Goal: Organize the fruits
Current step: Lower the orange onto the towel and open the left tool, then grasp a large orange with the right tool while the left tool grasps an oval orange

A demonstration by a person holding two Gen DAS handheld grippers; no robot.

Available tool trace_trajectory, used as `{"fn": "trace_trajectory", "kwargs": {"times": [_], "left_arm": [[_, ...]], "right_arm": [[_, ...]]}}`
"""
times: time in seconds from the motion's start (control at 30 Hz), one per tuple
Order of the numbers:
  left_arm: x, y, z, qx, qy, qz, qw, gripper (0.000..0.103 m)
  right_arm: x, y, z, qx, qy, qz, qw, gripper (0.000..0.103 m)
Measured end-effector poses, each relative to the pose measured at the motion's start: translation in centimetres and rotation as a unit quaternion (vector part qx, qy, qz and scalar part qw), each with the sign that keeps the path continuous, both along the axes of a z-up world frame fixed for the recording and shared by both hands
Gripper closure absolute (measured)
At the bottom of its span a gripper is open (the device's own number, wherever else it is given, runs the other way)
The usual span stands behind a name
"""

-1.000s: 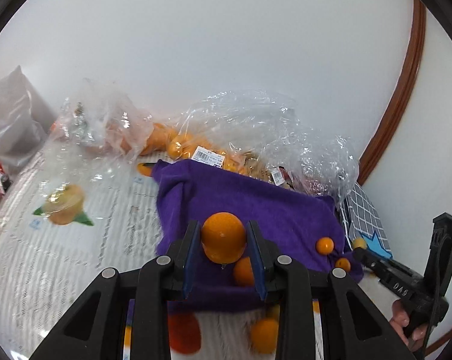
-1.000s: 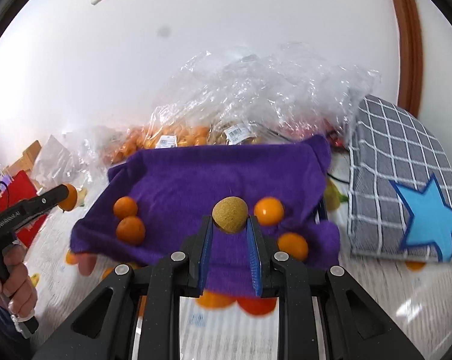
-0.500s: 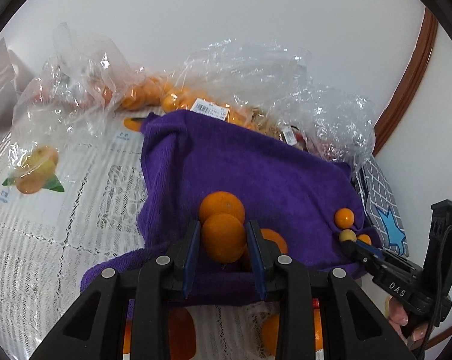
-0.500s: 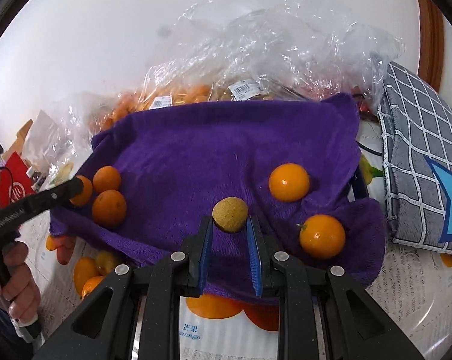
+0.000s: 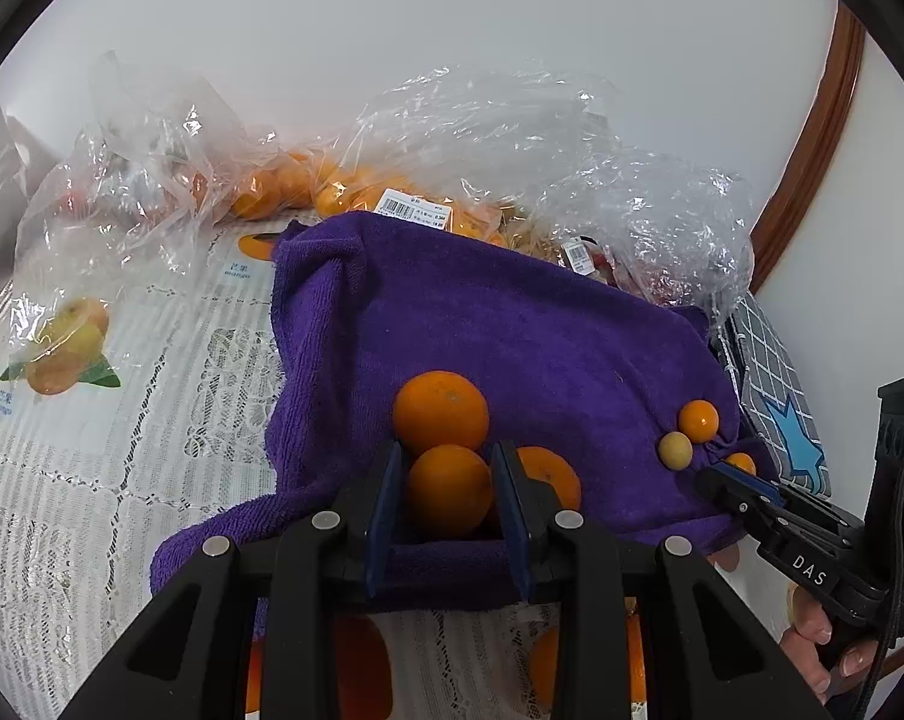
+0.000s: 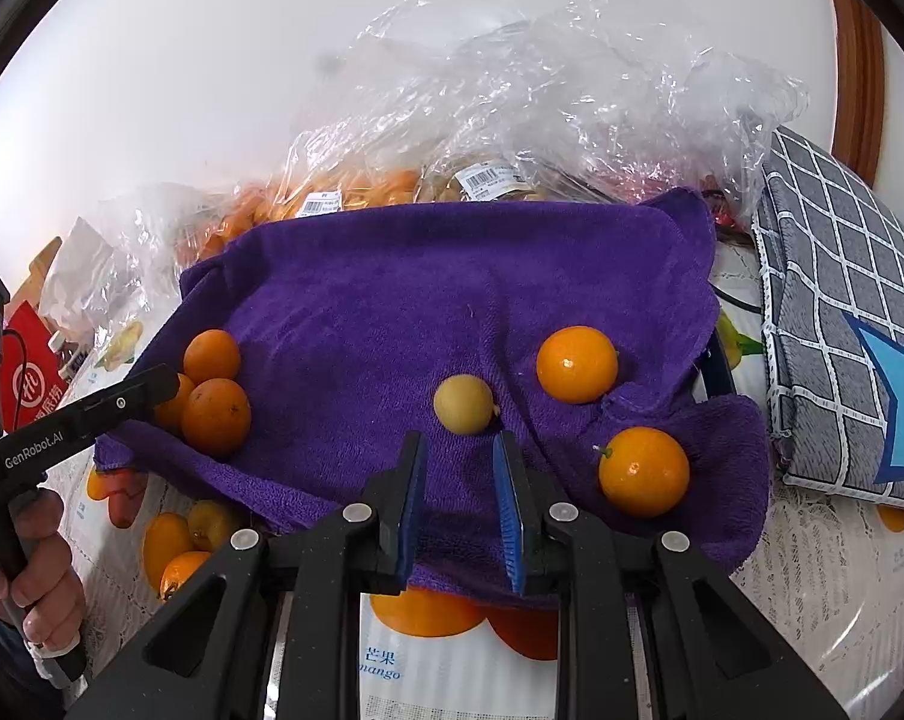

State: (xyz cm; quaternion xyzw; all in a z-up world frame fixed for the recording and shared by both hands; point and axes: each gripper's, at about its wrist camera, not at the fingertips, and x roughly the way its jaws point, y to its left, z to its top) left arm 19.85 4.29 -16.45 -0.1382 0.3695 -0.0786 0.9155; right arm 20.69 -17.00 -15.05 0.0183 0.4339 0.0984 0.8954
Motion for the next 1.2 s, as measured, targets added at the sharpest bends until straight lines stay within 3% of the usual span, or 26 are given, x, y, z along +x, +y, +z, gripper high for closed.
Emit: {"fn": "trace_trajectory", "kwargs": {"times": [0.13, 0.23, 0.37, 0.47, 0.63, 0.9, 1.2], "left_arm": [[-0.2, 0.1, 0.1, -0.003, -0.008, -0.002, 1.0, 0.066], [-0.6, 0.4, 0.5, -0.009, -0.024, 0.001, 0.9997, 0.057], [-1.3, 0.9, 0.9, -0.008, -0.04, 0.01, 0.9991, 0.055], [-1.9, 1.3, 1.1, -0.007, -0.046, 0.018, 0.9988, 0.055], [-3.0, 2.0, 1.9, 0.0, -0.063, 0.026, 0.9977, 0.055], [-5.1, 4.2, 2.2, 0.0, -0.071, 0.041, 0.9966, 0.053], [-6.4, 4.6, 2.1, 0.002, -0.068, 0.034, 0.9971, 0.053]], "right_arm": [[-0.2, -0.1, 0.1, 0.0, -0.003, -0.004, 1.0, 0.079], [-0.6, -0.1, 0.3, 0.001, -0.009, -0.009, 1.0, 0.072], [-1.6, -0.5, 1.3, 0.021, -0.024, -0.024, 0.999, 0.063], [-3.2, -0.1, 2.4, 0.032, -0.033, -0.031, 0.998, 0.062], [-6.1, 2.4, 3.5, 0.043, -0.029, 0.002, 0.999, 0.057], [-8.0, 6.5, 1.8, 0.032, 0.002, 0.061, 0.998, 0.055], [-7.3, 7.8, -1.0, 0.004, 0.044, 0.067, 0.997, 0.056]]}}
